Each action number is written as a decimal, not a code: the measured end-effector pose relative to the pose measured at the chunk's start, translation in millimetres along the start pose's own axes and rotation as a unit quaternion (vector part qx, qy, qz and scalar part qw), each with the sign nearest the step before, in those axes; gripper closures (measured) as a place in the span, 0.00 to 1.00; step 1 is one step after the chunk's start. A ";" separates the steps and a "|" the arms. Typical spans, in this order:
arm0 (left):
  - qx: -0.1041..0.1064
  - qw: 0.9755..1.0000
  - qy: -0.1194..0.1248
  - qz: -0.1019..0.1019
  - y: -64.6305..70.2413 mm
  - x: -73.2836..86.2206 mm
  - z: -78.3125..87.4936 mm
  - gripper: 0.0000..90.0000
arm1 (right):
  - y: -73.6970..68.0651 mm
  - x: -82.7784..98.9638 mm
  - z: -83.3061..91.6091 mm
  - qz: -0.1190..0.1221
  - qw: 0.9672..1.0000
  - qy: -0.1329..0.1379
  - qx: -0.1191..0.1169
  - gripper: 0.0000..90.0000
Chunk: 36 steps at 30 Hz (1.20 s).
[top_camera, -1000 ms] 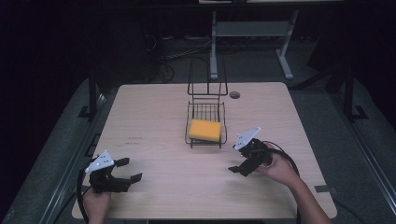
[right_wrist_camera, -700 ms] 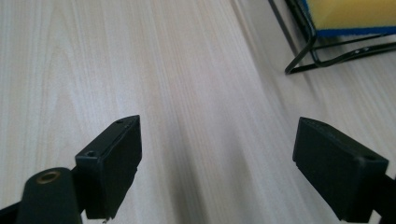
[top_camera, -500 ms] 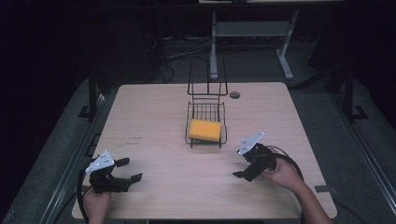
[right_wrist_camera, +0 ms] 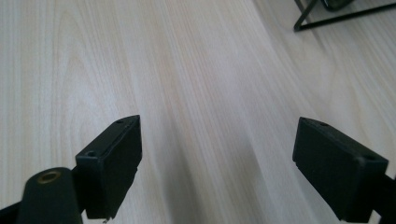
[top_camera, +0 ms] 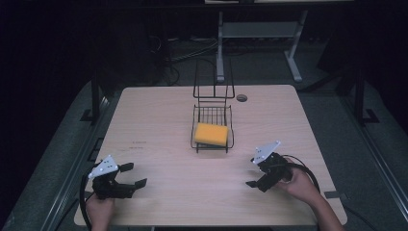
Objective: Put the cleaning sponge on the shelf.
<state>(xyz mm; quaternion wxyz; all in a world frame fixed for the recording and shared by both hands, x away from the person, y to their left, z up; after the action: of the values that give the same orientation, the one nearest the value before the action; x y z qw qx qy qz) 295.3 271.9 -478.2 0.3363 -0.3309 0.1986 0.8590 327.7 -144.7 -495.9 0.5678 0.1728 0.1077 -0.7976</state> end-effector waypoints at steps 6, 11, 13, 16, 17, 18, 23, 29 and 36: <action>0.000 1.000 -0.001 0.001 -0.6 0.6 0.3 0.16 | 0.6 14.2 3.2 -0.015 1.000 0.001 0.005 0.17; -0.001 1.000 0.003 0.002 -1.1 0.9 0.9 0.16 | -1.0 23.1 4.5 -0.023 1.000 -0.001 0.008 0.17; -0.001 1.000 0.003 0.003 -0.9 1.0 1.0 0.16 | -1.6 24.8 4.9 -0.023 1.000 -0.001 0.008 0.17; -0.001 1.000 0.001 0.002 -1.1 1.2 1.0 0.16 | -4.3 31.5 7.8 -0.029 0.999 0.002 0.012 0.17; -0.001 1.000 0.001 0.002 -1.1 1.2 1.0 0.16 | -4.3 31.5 7.8 -0.029 0.999 0.002 0.012 0.17; 0.000 1.000 0.000 0.002 -1.1 1.4 0.8 0.16 | -5.1 32.9 8.4 -0.031 0.999 0.005 0.011 0.17; -0.001 1.000 0.001 0.002 -1.1 1.4 1.0 0.16 | -8.7 39.6 12.9 -0.037 0.999 0.006 0.016 0.17; 0.000 1.000 0.002 0.004 -0.6 2.0 1.2 0.16 | -16.3 47.7 16.0 -0.044 0.999 0.015 0.021 0.17; 0.000 1.000 0.002 0.005 -0.6 2.3 0.7 0.16 | -25.6 55.9 17.4 -0.053 0.998 0.026 0.029 0.17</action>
<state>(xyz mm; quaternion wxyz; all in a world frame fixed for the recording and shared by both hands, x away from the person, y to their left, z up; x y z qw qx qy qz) 294.1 273.8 -479.4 0.3311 -0.3318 0.2010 0.8602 284.3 -191.1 -502.8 0.5167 0.2043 0.1083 -0.8244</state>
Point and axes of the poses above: each handheld gripper's, and its own axes: z roughly backward along the jaws, x roughly out of its underside, y roughly to its right, the point moved 7 cm from there along -z, roughly forward along the jaws, and after that the axes turned 12 degrees about -y, right-handed, at the moved point
